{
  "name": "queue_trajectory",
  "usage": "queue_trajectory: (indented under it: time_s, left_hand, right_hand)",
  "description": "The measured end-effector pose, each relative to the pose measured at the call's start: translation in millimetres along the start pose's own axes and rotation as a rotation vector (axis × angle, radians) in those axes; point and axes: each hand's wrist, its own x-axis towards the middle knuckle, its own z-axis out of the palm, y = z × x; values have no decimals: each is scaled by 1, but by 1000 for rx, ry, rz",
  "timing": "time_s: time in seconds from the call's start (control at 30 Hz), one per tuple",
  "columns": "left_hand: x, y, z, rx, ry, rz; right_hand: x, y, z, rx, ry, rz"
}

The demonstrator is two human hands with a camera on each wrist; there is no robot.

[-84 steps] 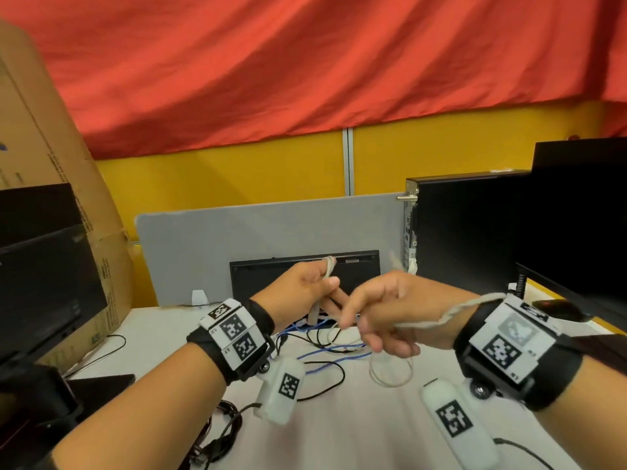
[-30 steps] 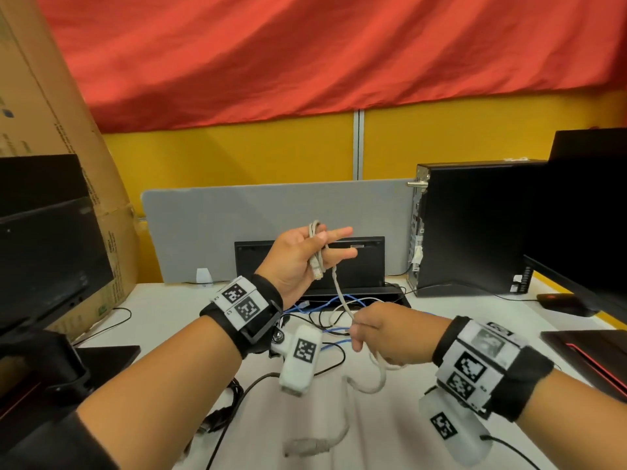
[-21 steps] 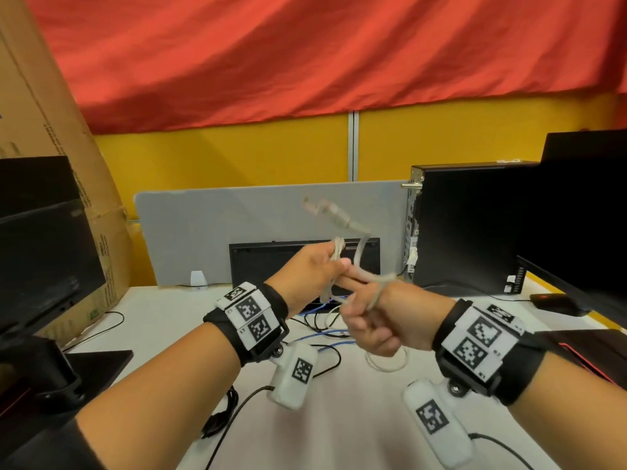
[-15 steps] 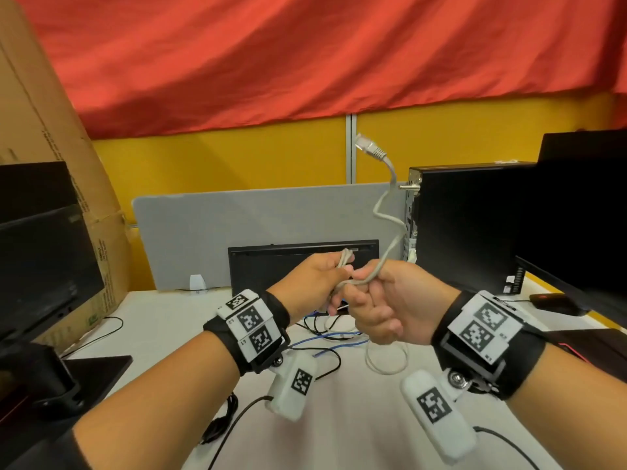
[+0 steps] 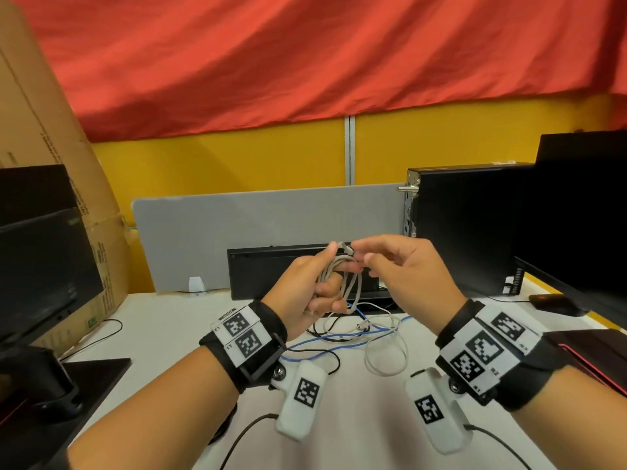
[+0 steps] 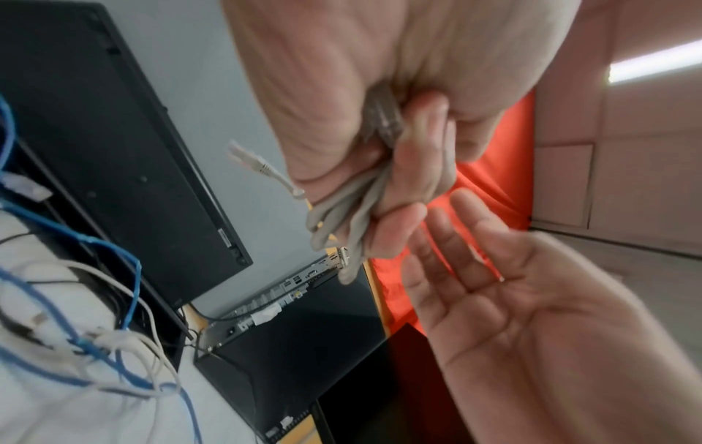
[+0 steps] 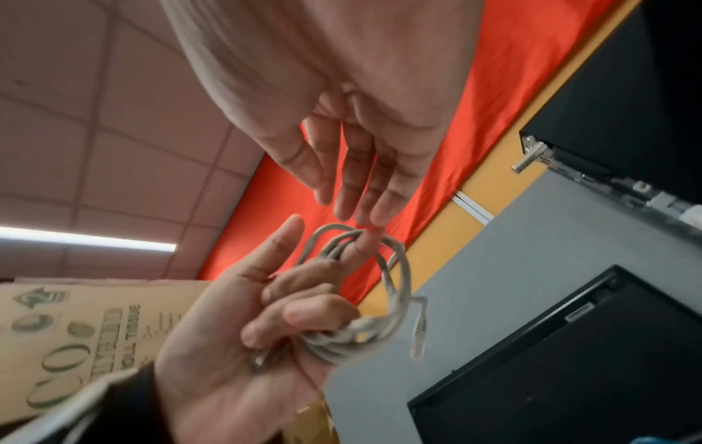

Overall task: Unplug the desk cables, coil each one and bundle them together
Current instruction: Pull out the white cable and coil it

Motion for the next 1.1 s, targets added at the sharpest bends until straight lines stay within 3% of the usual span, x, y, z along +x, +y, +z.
queue_trajectory:
  time_s: [0.13,0.3,0.5,0.77,0.93,1.1]
  left_hand:
    - [-2,0,4,-30,49,2]
    - [-5,-1,11,-24,16,-6]
    - [-4,-4,18,68,-83,-65]
    - [3,7,16,197,71,-59]
    - [6,10,17,197,126,-130]
    - [6,5,15,144,118,-211]
  right_hand:
    - [-6,12,0,-392,53,-84]
    - [-13,21,14,-387,-106,20]
    - [-9,24,21,-491,59,-117]
    - [-2,25,19,-533,53,-161]
    - [-3,33,14,-588,14,-177]
    - [-14,35,8,-837,82,-392]
